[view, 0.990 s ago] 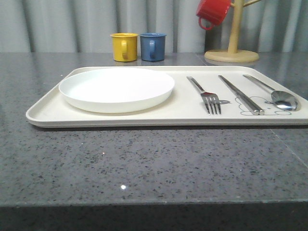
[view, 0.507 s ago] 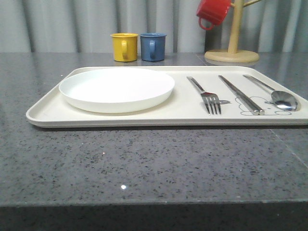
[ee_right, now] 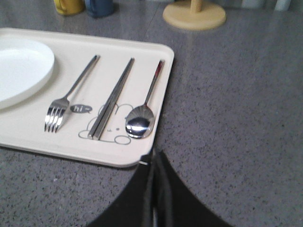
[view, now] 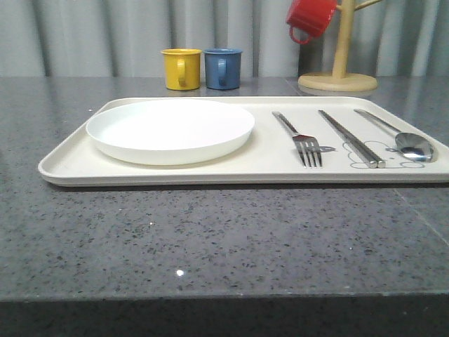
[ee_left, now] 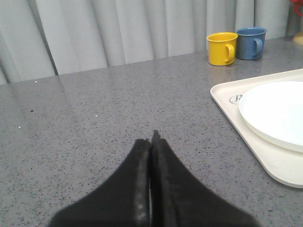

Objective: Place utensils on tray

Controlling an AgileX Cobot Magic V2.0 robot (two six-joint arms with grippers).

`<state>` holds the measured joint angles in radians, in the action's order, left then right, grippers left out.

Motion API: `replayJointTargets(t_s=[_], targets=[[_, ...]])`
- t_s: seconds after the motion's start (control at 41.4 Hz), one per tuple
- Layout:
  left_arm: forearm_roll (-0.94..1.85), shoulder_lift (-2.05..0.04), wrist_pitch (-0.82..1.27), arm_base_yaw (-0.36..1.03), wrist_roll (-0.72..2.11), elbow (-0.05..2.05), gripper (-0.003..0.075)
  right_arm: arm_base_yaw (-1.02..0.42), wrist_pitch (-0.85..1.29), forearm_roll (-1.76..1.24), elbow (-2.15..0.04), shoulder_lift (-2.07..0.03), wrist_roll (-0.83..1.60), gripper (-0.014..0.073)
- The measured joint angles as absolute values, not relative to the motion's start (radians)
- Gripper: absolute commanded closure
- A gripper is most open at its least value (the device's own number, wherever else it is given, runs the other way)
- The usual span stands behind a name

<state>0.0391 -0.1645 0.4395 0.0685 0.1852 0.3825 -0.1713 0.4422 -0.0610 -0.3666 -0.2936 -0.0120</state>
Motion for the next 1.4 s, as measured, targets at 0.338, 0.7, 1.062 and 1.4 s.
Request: replayJointTargets(t_s=[0.338, 0.7, 1.062, 1.4], targets=[[0.039, -0.165, 0.439, 0.068, 0.185, 0.382, 0.0739, -0.171, 0.407, -0.059, -0.355, -0.233, -0.012, 0.0688], [0.039, -0.165, 0.439, 0.068, 0.185, 0.382, 0.0739, -0.171, 0.407, -0.059, -0.355, -0.233, -0.01, 0.0688], [0.039, -0.165, 0.439, 0.068, 0.185, 0.382, 0.0739, -0.171, 0.407, -0.059, -0.354, -0.233, -0.01, 0.0688], [0.039, -0.017, 0.369, 0.068, 0.185, 0.229, 0.0739, -0.171, 0.407, -0.059, -0.354, -0.233, -0.008, 0.0688]])
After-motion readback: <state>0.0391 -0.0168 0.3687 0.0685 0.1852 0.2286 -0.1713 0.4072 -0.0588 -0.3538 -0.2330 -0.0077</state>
